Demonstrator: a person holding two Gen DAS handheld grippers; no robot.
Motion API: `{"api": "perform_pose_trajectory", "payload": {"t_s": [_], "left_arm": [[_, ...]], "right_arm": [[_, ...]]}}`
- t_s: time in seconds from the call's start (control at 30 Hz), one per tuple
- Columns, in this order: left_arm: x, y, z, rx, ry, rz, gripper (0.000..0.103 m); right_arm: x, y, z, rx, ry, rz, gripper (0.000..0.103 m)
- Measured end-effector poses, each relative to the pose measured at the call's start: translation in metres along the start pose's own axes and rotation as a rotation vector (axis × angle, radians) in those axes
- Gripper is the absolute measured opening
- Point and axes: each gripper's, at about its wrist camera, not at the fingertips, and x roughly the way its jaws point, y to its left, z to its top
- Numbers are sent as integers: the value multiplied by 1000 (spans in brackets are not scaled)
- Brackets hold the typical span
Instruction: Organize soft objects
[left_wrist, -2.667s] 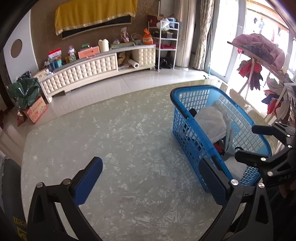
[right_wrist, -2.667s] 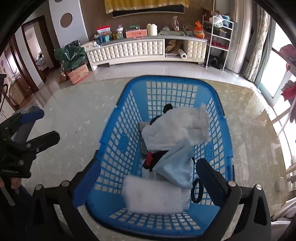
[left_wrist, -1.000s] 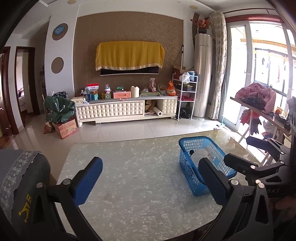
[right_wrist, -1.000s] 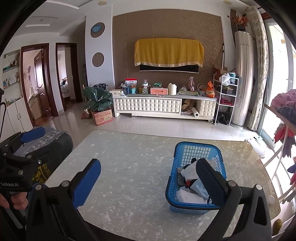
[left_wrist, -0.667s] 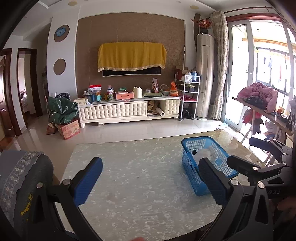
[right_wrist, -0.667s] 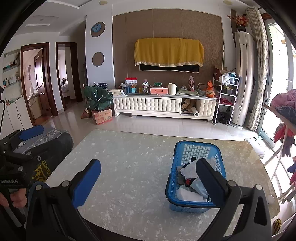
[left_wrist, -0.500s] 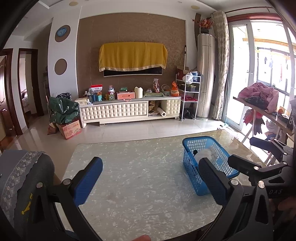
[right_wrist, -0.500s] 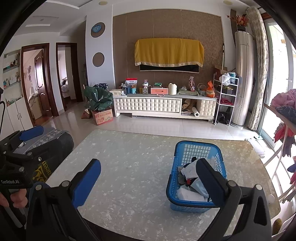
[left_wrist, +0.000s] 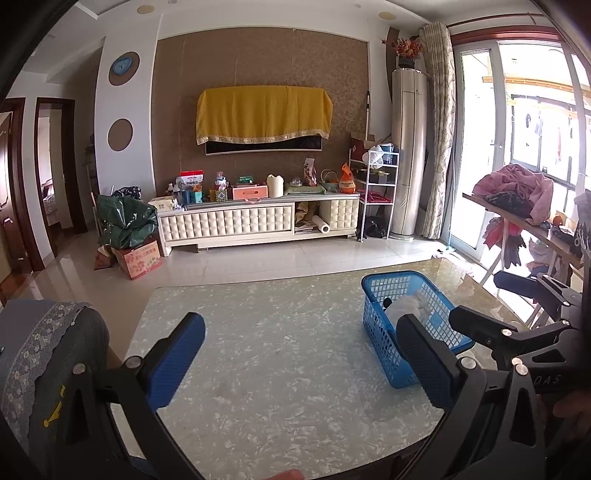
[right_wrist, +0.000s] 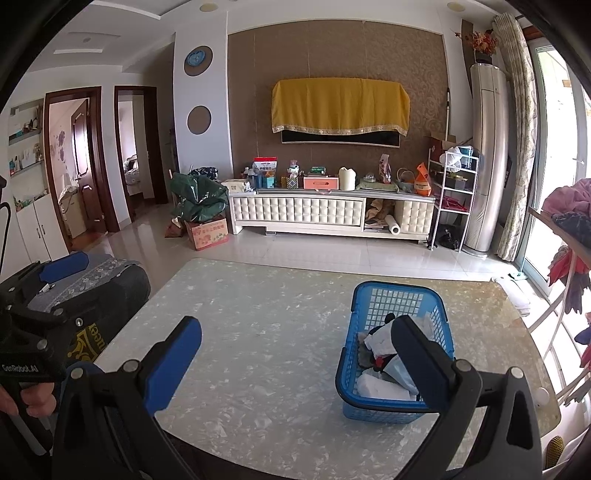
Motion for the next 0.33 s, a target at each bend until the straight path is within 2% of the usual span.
{"api": "perform_pose_trajectory", "payload": {"t_s": [0.33], "left_arm": [[-5, -5, -1, 15, -7, -1, 103]], "right_arm": [[-1, 2, -1, -10, 11, 3, 103]]}}
